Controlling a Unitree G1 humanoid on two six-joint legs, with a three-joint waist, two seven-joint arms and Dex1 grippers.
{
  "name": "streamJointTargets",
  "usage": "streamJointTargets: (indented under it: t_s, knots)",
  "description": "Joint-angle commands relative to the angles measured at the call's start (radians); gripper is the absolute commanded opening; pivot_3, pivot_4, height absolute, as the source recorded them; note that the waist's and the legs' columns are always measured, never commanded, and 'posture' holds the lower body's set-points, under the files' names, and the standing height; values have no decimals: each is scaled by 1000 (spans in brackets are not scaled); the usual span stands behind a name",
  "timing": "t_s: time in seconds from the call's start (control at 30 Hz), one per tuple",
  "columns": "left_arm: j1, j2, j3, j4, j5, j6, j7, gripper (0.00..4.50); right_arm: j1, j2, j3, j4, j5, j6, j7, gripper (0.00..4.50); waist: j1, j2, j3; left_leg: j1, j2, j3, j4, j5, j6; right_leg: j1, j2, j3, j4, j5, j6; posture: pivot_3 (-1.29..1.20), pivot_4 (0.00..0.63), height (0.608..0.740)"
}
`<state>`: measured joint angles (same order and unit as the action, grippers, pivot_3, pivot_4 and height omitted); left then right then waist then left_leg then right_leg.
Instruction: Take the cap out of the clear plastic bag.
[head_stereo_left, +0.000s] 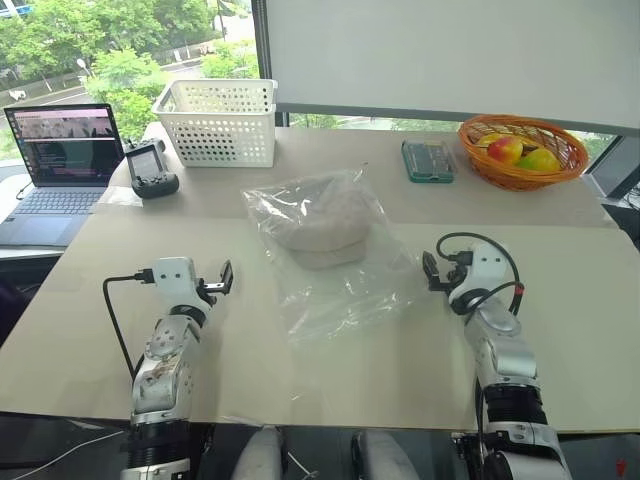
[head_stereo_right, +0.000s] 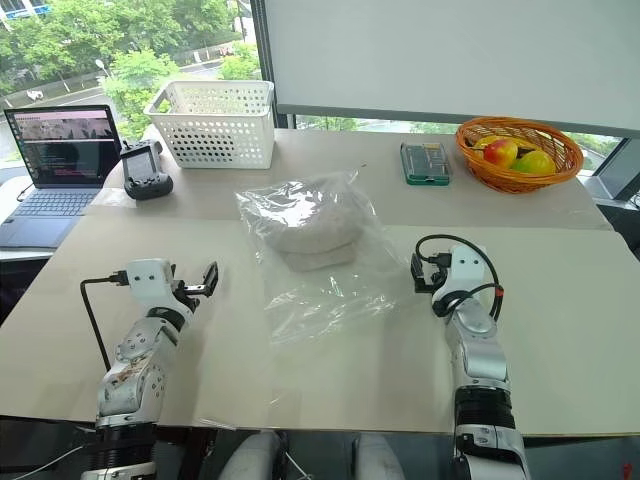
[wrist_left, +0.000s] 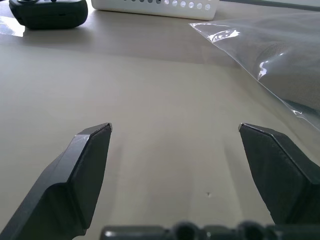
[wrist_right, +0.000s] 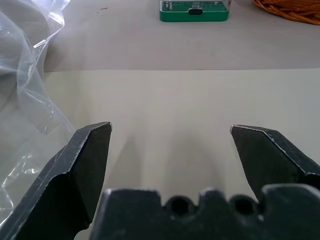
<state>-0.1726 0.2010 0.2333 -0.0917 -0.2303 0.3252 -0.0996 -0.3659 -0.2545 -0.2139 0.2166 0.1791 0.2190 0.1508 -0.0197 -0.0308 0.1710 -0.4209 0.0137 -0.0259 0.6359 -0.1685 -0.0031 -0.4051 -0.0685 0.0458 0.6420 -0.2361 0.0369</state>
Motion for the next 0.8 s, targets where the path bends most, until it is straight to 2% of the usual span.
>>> streamJointTargets:
  t_s: [0.03,0.17,0.33,0.47,0.67,0.8]
  knots:
    - [-21,35,23,-8,0,-17,-14,4378,-34,-24,-23,-45,5,-3,-10,4500,0,0,0,0,0,0,0,0,0,0,0,0,0,0,0,0,150,740]
    - [-97,149,66,-26,-51,14,-99,4378,-131,-74,-59,-56,24,24,-21,4500,-4,0,0,-1,1,0,0,0,0,-2,1,0,1,0,-1,0,150,740]
    - [-162,391,-35,-66,-33,82,-333,4378,-228,-221,-2,-75,11,113,120,4500,-4,0,0,0,1,0,-3,0,0,-1,1,0,-2,0,-1,0,150,740]
    - [-227,551,-127,-86,-2,74,-504,4378,-255,-330,31,-131,57,299,246,4500,-1,0,0,-1,1,0,-6,0,0,-2,1,0,-4,-1,-2,0,150,740]
    - [-313,616,-208,-105,-11,99,-645,4378,-188,-464,45,-316,180,570,422,4500,2,0,1,-2,1,0,-9,0,0,-3,1,0,-7,-1,-2,0,150,740]
    - [-403,608,-294,-131,-42,146,-764,4378,-16,-626,-21,-593,414,863,597,4500,7,0,1,-4,1,0,-9,-1,2,-4,1,-1,-10,-1,-2,0,150,740]
